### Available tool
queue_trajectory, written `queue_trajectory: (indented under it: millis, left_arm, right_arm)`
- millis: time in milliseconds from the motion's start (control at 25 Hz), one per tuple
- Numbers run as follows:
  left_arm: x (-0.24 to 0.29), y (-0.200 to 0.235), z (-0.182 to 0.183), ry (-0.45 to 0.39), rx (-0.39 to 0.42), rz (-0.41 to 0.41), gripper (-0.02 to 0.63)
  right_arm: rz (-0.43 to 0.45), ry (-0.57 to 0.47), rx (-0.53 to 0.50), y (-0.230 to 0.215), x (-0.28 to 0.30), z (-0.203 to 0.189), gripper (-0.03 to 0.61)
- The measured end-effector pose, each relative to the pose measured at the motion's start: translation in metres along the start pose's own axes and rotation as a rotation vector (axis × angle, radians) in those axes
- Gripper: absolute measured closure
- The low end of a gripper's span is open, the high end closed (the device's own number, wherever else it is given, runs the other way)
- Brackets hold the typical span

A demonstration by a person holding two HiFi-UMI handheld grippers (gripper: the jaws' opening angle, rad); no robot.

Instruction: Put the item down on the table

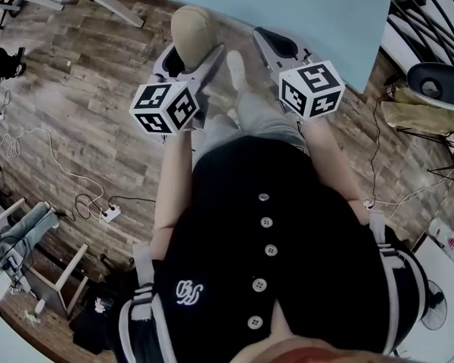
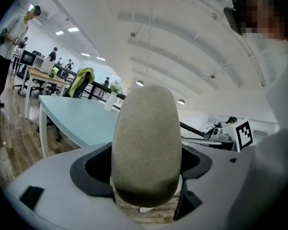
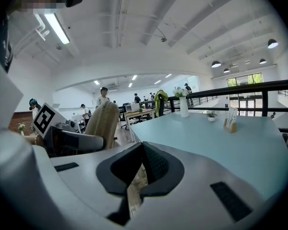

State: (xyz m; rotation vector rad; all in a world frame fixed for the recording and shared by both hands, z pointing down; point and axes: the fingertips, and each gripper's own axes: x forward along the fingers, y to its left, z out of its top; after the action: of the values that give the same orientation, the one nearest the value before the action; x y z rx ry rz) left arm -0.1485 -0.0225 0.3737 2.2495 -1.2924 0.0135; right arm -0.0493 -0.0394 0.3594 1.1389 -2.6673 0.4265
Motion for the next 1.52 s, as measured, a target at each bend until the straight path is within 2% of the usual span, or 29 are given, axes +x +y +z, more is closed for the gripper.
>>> queue_trajectory:
  millis: [200,640,960,1200,1520]
  left_arm:
    - [0.024,0.021,0.009,0.016,-0.007,0.015,0.218]
    - [0.103,0.058,0.047,0.061,0.021,-0.009,0.218]
    - [0.162,0.061,0.074,0.064,0.032,-0.028,0.218]
    - [0.196,0.066,0.083,0.073,0.040,-0.009,0.218]
    - [0.223,0.075,0.102,0.087,0.062,-0.013,0.218]
  right_arm:
    - [0.010,0.000,0.008,-0.021,0.028,0.009,0.569]
    - [0.012,0.006,0.028,-0.080,0.100,0.033,0.569]
    - [0.015,0.001,0.025,-0.125,0.123,0.054,0.569]
    - [0.022,-0.021,0.021,-0.165,0.140,0.069,0.569]
    - [0.032,-0.037,0.045,-0.182,0.158,0.077,0.569]
